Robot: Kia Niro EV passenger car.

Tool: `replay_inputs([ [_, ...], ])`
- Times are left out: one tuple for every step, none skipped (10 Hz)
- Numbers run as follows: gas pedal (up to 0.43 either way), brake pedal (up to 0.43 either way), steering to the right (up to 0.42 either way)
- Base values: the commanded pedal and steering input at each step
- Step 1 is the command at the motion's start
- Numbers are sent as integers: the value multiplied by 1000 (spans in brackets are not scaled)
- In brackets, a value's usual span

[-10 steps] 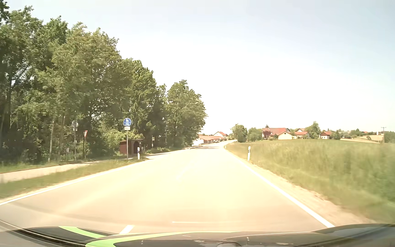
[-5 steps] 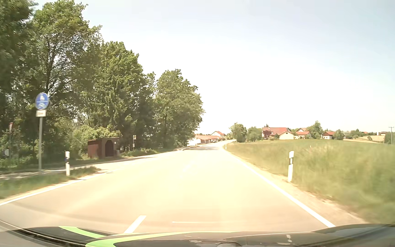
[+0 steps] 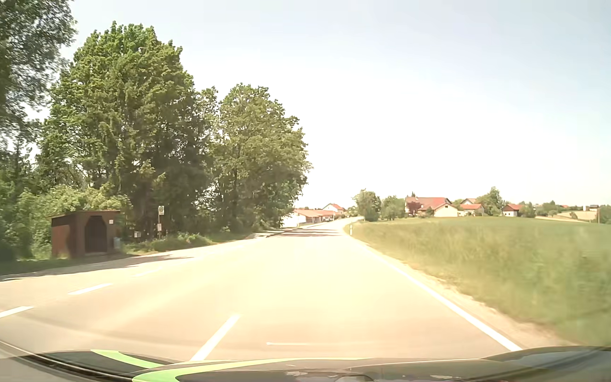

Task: Follow the waypoints while adhering to traffic rules and regulations

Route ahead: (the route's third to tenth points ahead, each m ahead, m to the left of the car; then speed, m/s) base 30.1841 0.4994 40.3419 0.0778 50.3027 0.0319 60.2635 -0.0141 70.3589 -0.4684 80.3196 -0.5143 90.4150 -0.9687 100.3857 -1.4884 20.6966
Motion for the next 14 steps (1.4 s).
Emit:
replay_inputs([
  [0, 220, 6],
  [0, 220, 5],
  [0, 220, 4],
  [0, 220, 4],
  [0, 220, 3],
  [0, 220, 3],
  [0, 220, 3],
  [0, 226, 3],
  [0, 220, 3],
  [0, 220, 3],
  [0, 226, 3],
  [0, 226, 3],
  [0, 226, 3],
  [0, 226, 3],
])
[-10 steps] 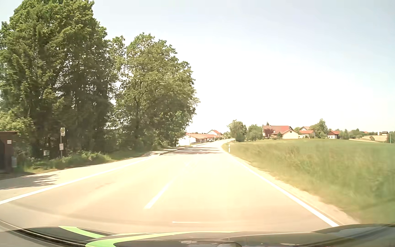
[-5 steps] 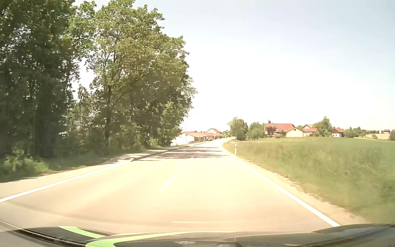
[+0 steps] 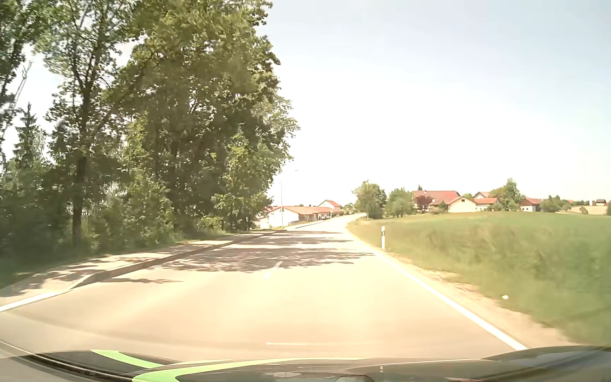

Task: Follow the waypoints while adhering to traffic rules and regulations

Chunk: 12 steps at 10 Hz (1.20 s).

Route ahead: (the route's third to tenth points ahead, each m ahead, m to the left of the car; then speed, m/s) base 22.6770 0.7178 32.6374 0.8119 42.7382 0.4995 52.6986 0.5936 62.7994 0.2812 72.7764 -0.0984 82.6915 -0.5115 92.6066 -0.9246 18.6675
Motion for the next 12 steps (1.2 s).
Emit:
replay_inputs([
  [0, 220, 3],
  [0, 213, 3],
  [0, 213, 3],
  [0, 213, 3],
  [0, 213, 3],
  [0, 213, 3],
  [0, 220, 3],
  [0, 207, 3],
  [0, 201, 3],
  [0, 201, 3],
  [0, 201, 4],
  [0, 201, 5],
])
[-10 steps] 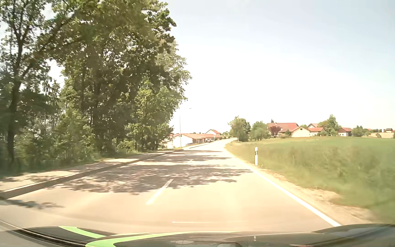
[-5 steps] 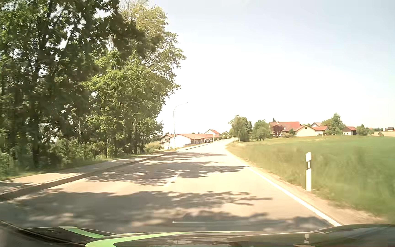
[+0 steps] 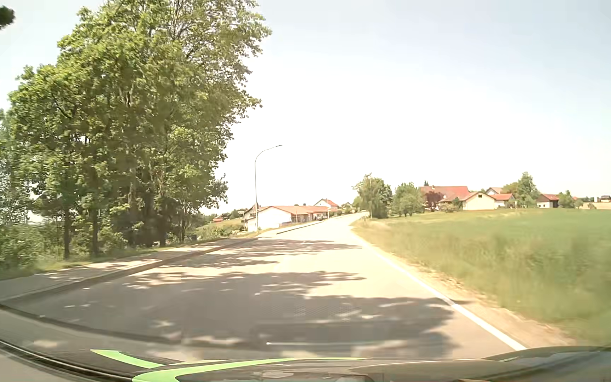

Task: Follow the waypoints while adhering to traffic rules and regulations

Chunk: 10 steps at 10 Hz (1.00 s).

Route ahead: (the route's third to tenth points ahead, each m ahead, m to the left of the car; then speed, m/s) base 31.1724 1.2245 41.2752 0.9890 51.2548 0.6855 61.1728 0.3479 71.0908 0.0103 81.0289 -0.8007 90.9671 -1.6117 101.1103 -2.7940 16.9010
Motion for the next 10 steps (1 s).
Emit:
replay_inputs([
  [0, 207, 5],
  [0, 201, 5],
  [0, 201, 5],
  [0, 201, 5],
  [0, 116, 5],
  [0, 91, 5],
  [0, 104, 5],
  [0, 104, 4],
  [0, 104, 4],
  [0, 104, 4],
])
